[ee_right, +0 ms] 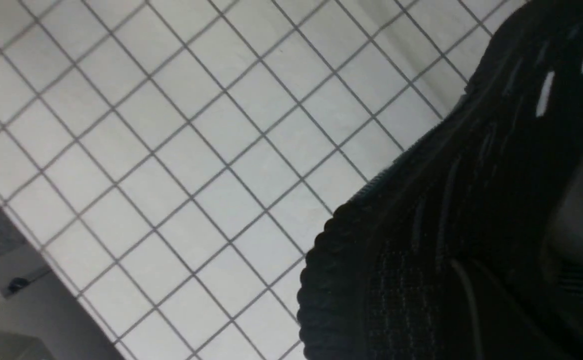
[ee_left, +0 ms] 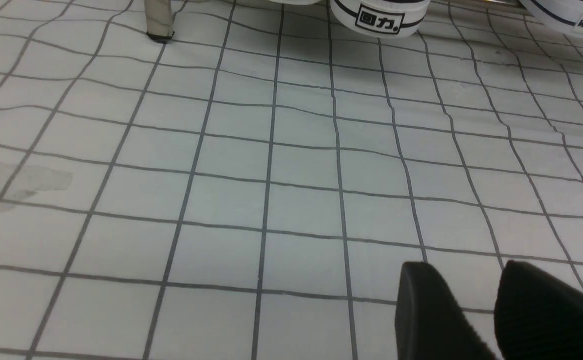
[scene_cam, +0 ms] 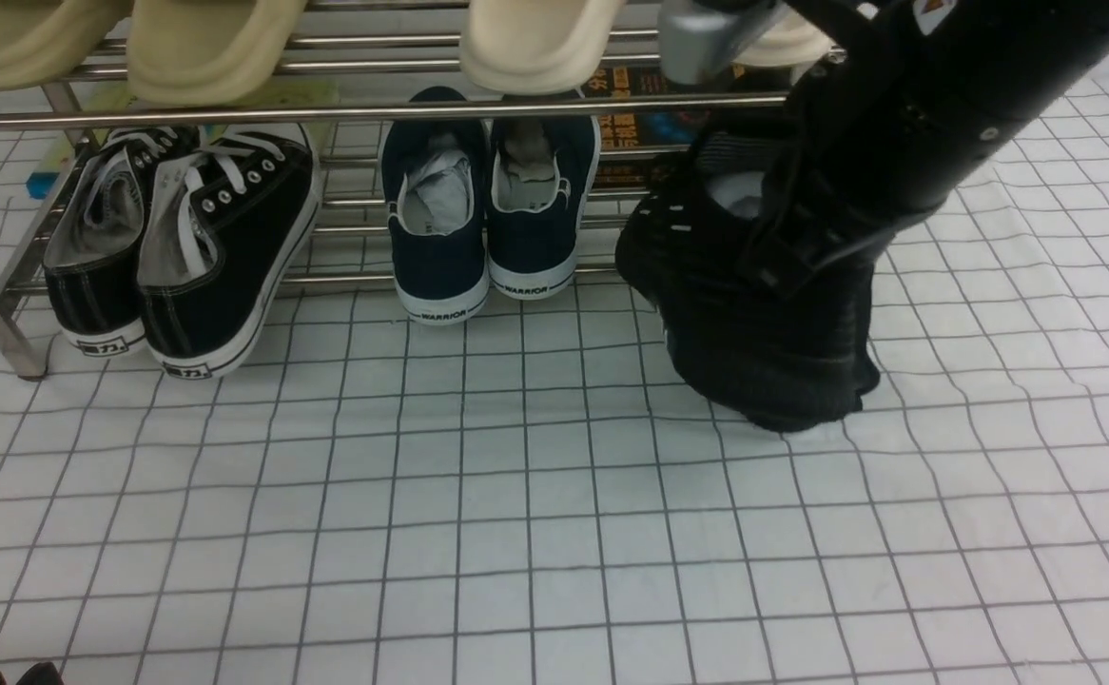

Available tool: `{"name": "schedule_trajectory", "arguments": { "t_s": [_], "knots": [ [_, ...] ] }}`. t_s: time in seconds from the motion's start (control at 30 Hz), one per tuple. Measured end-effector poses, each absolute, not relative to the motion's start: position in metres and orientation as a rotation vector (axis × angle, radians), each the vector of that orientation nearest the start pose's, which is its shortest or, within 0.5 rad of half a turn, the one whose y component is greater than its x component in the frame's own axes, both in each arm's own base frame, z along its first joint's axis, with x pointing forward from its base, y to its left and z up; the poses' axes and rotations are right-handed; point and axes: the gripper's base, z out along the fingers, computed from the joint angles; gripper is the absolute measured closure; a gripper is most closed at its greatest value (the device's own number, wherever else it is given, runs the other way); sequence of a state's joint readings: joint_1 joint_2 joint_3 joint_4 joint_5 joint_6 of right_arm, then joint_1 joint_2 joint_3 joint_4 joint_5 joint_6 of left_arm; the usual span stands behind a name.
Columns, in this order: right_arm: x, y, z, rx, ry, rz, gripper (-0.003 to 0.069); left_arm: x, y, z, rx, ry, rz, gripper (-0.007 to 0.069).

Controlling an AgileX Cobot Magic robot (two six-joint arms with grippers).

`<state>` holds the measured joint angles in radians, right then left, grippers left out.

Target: Take the shoes off the shelf with your hand from the white checkered tablecloth.

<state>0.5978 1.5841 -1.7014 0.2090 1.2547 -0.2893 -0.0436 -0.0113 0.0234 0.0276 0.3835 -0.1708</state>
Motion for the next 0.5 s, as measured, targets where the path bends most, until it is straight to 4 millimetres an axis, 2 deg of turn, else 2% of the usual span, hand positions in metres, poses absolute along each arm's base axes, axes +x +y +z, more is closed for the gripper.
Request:
{"name": "schedule_trajectory", "arguments": {
  "t_s": [0.07, 0.1, 0.13, 0.27, 0.4, 0.47, 0.5],
  "knots": [
    [0.256, 0.199, 0.402, -1.124, 2.379, 0.408, 0.0643, 0.052, -0.001, 0.171, -0.103, 1.878, -0.12, 0.0385],
    [0.245, 0.198, 0.405, -1.143, 2.367, 0.428, 0.0643, 0.052, -0.001, 0.171, -0.103, 1.878, -0.12, 0.0385],
    [0.245, 0.198, 0.404, -1.149, 2.368, 0.43, 0.0643, 0.052, -0.001, 0.171, -0.103, 1.878, -0.12, 0.0385],
    [0.218, 0.202, 0.402, -1.231, 2.352, 0.465, 0.0643, 0.052, -0.001, 0.171, -0.103, 1.878, -0.12, 0.0385],
    [0.198, 0.215, 0.392, -1.333, 2.35, 0.508, 0.0642, 0.052, -0.001, 0.171, -0.103, 1.878, -0.12, 0.0385],
    [0.194, 0.218, 0.388, -1.357, 2.355, 0.516, 0.0642, 0.052, -0.001, 0.171, -0.103, 1.878, -0.12, 0.0385],
    [0.189, 0.222, 0.381, -1.391, 2.367, 0.516, 0.0641, 0.052, -0.001, 0.171, -0.103, 1.878, -0.12, 0.0385]
  ]
}}
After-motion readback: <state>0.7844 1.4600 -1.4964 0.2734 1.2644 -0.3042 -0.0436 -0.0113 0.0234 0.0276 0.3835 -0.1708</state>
